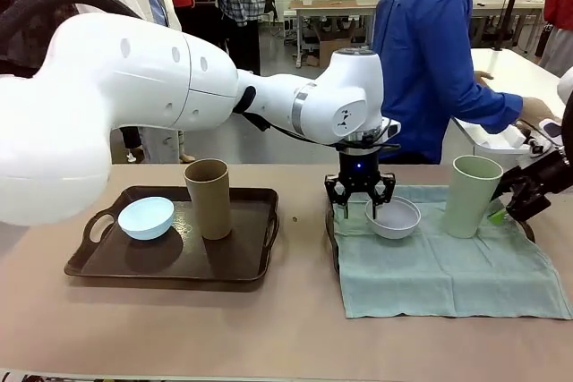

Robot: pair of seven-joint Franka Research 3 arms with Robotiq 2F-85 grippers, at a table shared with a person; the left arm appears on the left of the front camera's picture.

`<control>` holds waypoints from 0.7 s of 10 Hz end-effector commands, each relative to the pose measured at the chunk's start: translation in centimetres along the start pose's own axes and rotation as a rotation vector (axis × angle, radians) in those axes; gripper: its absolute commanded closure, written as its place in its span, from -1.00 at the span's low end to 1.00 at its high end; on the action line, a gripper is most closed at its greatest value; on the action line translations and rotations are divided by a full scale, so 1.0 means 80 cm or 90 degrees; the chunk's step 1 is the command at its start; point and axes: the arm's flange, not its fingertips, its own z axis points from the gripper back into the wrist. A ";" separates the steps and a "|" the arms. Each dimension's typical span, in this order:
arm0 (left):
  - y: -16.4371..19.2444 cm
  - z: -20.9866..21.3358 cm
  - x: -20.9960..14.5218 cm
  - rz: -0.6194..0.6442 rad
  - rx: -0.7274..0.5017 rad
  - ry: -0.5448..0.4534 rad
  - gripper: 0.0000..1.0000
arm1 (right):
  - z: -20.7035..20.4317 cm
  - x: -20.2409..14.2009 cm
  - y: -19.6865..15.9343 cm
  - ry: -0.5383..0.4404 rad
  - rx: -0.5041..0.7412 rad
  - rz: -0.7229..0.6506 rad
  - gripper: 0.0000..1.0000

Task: Set up a tray with a mat and arrange the tableware.
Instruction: Place the Picnic Bowl and Reusable plastic cup back onto the Handle tray in front of the human's position.

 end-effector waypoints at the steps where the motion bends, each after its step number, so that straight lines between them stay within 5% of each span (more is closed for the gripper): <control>1: 0.016 0.020 -0.007 0.021 0.012 -0.012 -1.00 | 0.027 0.007 0.036 0.046 -0.008 -0.053 -1.00; 2: 0.027 0.029 -0.014 0.017 0.010 -0.011 -0.50 | 0.049 0.003 0.045 0.065 -0.017 -0.082 -1.00; 5: 0.057 0.083 -0.045 -0.008 0.039 -0.040 -1.00 | 0.110 0.036 0.092 0.123 -0.038 -0.178 -1.00; 7: 0.072 0.121 -0.075 -0.051 0.077 -0.065 -1.00 | 0.146 0.076 0.120 0.162 -0.085 -0.292 -1.00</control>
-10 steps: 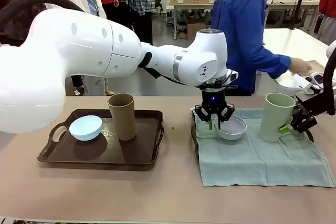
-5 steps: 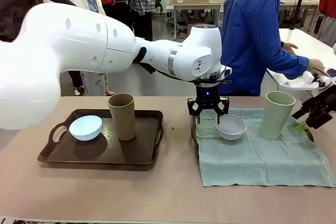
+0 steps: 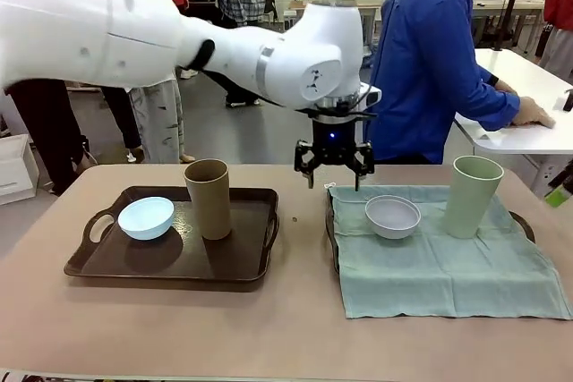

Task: Set up a tray with a mat and arrange the tableware.
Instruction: Place the Picnic Bowl and Reusable plastic cup back onto the Handle tray in front of the human's position.

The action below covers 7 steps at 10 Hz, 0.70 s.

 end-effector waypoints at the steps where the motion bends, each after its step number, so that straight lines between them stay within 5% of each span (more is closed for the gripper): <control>1: 0.032 0.025 -0.036 -0.031 0.042 -0.030 -1.00 | 0.027 0.023 0.039 0.045 -0.019 -0.098 -1.00; 7: 0.097 0.150 -0.100 0.009 0.105 -0.076 -1.00 | 0.105 0.072 0.144 0.136 -0.149 -0.218 -1.00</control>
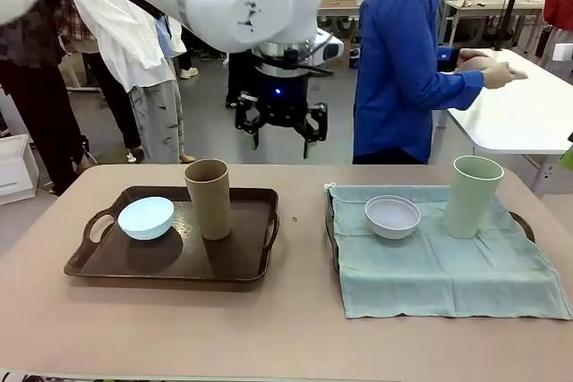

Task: Set up a tray with a mat and arrange the tableware.
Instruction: Place the Picnic Bowl and Reusable plastic cup back onto the Handle tray in front of the human's position, then pick up the Picnic Bowl and Reusable plastic cup from the Handle tray in front of the human's position and hold them in the air.

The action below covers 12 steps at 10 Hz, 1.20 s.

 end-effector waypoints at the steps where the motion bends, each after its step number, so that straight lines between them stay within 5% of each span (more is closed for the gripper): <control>1: 0.019 0.020 -0.026 0.016 0.014 -0.015 -1.00 | 0.019 0.002 0.025 0.015 0.004 -0.013 -1.00; 2: 0.000 0.000 0.000 0.000 0.000 0.000 -1.00 | 0.017 0.005 0.029 -0.010 0.053 0.014 -1.00; 3: 0.000 0.000 0.000 0.000 0.000 0.000 -1.00 | 0.014 -0.002 0.018 0.003 0.003 -0.003 -1.00; 12: 0.000 0.000 0.000 0.000 0.000 0.000 -1.00 | 0.014 -0.002 0.018 0.003 0.003 -0.003 -1.00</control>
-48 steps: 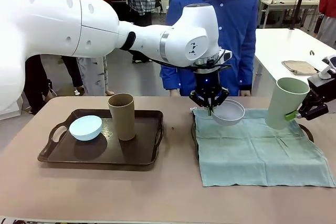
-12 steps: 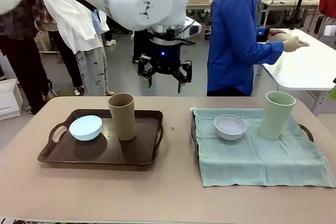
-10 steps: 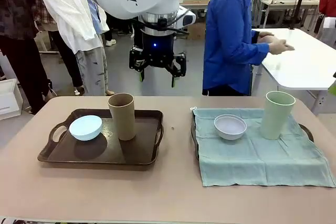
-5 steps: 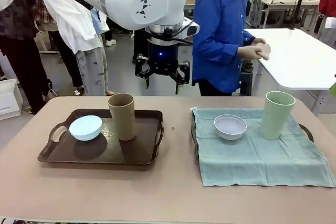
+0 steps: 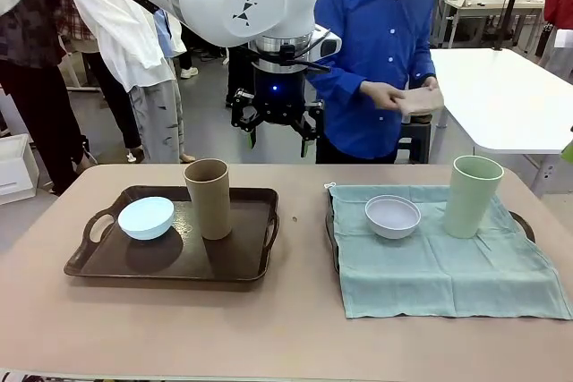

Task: Set up a tray with a mat and arrange the tableware.
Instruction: Pick up the Picnic Bowl and Reusable plastic cup from the Handle tray in front of the human's position and hold them in the air.

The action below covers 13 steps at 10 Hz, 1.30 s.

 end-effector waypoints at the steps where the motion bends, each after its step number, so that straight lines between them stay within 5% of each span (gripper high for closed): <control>1: 0.003 0.001 0.000 0.002 0.001 -0.003 -1.00 | -0.004 0.003 -0.001 0.005 -0.017 -0.005 -1.00; 5: 0.022 -0.001 -0.002 -0.022 -0.045 0.019 -1.00 | -0.005 -0.003 -0.010 0.015 -0.013 -0.022 -1.00; 10: 0.217 -0.003 -0.045 0.063 -0.205 0.053 -1.00 | -0.009 -0.007 -0.046 0.029 -0.004 -0.089 -1.00; 13: 0.334 0.016 -0.075 0.131 -0.326 0.036 -1.00 | 0.009 -0.025 -0.084 -0.012 0.157 -0.150 -1.00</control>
